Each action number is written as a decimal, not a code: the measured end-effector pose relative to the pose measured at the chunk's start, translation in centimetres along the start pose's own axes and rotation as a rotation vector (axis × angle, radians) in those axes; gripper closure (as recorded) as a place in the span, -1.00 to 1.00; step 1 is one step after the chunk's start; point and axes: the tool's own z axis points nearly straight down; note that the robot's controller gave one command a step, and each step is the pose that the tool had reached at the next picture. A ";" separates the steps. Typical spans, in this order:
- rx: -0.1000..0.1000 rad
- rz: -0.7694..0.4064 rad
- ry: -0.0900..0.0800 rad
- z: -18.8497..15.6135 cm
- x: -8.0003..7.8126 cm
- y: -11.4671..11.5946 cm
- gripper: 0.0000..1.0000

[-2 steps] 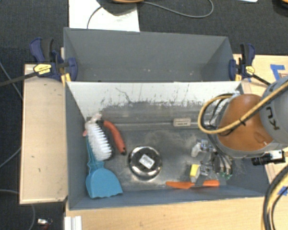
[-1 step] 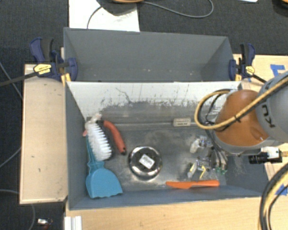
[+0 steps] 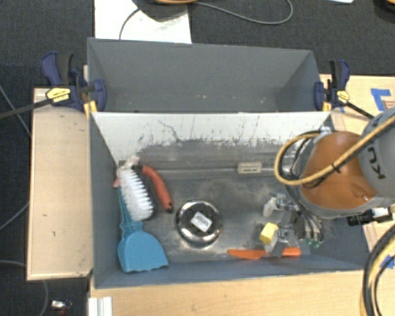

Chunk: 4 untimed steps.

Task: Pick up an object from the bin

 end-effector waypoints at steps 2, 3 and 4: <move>-0.002 0.143 -0.004 0.5 -2.0 -2.7 -1.00; -0.001 0.049 -0.002 0.5 -1.5 -2.9 -1.00; -0.003 0.019 -0.006 0.5 -1.9 -2.6 -1.00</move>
Offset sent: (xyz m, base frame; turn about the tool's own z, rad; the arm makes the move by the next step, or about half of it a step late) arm 0.0168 -0.0389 -0.0057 0.1551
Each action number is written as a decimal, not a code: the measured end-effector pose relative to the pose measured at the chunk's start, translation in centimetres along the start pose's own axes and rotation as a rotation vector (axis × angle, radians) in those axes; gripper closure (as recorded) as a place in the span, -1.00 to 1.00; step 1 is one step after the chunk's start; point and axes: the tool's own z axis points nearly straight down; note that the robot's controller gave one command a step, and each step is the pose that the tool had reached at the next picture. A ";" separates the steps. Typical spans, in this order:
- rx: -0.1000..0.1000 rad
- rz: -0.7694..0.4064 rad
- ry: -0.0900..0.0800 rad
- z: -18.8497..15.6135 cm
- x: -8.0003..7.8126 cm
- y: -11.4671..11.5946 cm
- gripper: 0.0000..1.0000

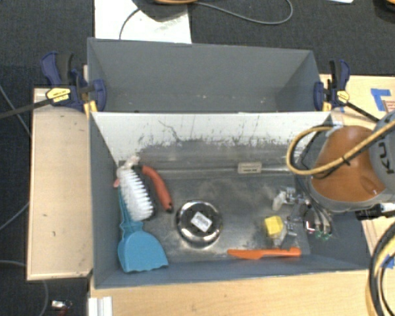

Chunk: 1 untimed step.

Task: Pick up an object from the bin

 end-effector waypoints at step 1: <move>-0.002 -0.194 0.002 0.0 1.2 1.3 1.00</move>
Offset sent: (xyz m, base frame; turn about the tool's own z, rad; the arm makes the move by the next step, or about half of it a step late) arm 0.0000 0.0000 0.0000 0.0000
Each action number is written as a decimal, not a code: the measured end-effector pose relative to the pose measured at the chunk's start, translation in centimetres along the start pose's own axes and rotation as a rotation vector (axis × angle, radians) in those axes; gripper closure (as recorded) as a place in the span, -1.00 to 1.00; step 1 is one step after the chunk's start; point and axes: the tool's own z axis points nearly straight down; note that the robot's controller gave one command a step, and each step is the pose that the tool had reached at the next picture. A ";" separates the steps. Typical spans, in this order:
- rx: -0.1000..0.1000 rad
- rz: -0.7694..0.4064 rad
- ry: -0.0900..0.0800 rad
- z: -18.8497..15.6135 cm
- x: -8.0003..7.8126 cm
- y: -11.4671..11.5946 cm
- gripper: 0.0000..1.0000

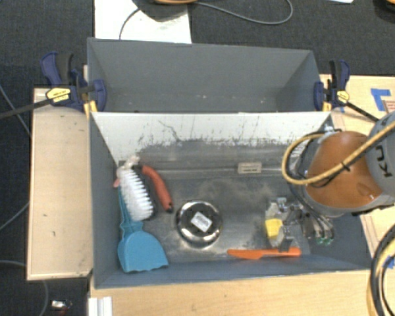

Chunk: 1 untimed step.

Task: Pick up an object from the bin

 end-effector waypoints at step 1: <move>0.000 0.000 0.000 0.0 0.0 0.0 1.00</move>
Offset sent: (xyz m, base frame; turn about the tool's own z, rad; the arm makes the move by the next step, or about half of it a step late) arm 0.0088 -0.0049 0.1133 -0.0117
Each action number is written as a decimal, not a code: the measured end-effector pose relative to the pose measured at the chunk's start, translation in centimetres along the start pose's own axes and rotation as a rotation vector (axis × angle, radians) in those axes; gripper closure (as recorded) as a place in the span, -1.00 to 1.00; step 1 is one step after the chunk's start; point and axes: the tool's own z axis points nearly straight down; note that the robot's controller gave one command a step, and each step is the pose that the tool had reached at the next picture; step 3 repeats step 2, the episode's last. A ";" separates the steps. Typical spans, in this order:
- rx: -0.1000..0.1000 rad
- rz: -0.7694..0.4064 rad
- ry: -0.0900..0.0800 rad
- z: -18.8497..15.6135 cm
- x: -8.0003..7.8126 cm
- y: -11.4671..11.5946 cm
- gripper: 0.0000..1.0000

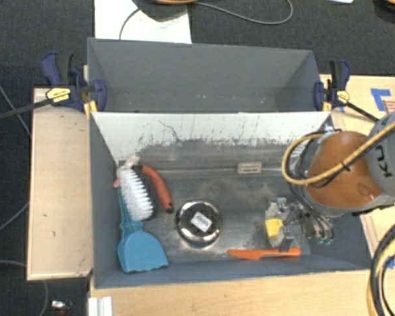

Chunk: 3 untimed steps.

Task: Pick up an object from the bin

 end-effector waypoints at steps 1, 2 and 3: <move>-0.001 -0.004 0.004 -6.3 -0.5 -0.3 1.00; -0.002 -0.040 0.006 -13.8 -0.8 -1.2 1.00; -0.002 -0.040 0.006 -13.8 -0.8 -1.2 1.00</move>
Offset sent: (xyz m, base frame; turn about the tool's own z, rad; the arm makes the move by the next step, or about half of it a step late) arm 0.0065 -0.0173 0.1748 -0.0595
